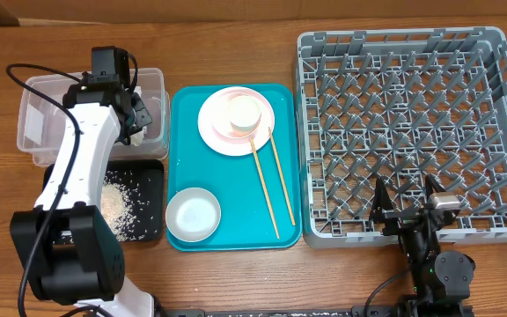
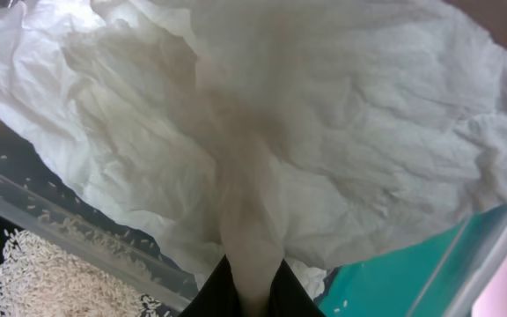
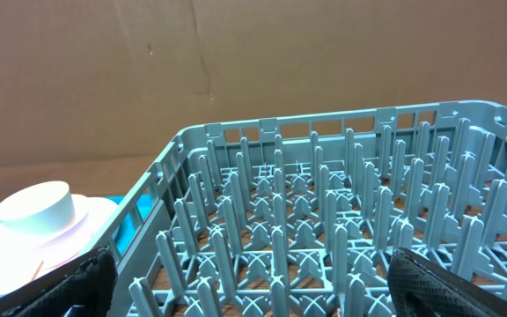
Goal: Sort waste into correct bins and load items into the dishwasher
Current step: 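Carry the tissue left and release it into the clear bin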
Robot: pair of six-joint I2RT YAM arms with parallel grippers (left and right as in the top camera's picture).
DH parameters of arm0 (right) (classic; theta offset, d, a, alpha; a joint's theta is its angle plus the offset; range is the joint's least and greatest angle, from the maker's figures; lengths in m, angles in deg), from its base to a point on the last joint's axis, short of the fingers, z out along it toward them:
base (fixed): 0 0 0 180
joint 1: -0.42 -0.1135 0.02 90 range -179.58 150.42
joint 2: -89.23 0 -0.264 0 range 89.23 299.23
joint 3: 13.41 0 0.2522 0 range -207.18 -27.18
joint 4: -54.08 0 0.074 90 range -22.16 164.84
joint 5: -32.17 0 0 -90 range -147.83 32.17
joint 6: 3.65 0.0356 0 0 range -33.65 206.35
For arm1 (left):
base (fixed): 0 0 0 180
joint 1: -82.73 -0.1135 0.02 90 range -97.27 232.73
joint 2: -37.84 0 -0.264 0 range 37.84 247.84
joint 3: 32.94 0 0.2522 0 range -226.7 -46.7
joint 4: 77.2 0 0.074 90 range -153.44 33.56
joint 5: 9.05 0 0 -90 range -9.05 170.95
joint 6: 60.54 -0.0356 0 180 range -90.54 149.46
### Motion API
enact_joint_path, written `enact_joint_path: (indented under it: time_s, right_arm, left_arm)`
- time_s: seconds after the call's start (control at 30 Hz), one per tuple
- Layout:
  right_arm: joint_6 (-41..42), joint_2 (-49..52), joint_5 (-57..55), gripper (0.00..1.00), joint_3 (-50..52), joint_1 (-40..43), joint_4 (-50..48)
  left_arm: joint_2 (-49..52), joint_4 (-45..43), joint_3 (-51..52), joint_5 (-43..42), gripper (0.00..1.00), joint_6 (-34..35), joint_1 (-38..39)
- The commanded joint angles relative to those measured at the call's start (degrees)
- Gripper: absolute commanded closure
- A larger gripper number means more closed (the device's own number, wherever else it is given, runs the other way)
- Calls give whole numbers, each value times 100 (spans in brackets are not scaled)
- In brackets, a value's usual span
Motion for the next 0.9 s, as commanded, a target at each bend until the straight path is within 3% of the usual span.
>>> enact_joint_path:
  time_s: [0.0,0.03,0.1,0.23,0.53,0.73,0.8,0.87]
  right_arm:
    - [42,-50,-35,0,57,22,-37]
    - [42,-50,-35,0,57,20,-37]
    - [42,-50,-35,0,57,20,-37]
    - [42,-50,-35,0,57,22,-37]
    - [42,-50,-35,0,57,20,-37]
    - [42,-50,-35,0,57,20,-37]
    - [42,-50,-35,0,57,22,-37]
    - [42,-50,-35,0,57,22,-37]
  left_arm:
    - [262,-46,52,190,89,83,-33]
    - [275,-50,52,208,87,83,-33]
    - [282,-48,52,229,65,83,-33]
    - [280,-46,44,229,61,81,-33]
    - [13,933,-898,173,69,85,-20]
    - [-243,1130,-1191,122,58,83,-37]
    - [-205,1121,-1174,142,62,85,-57]
    - [-149,1123,-1165,138,83,131,-70]
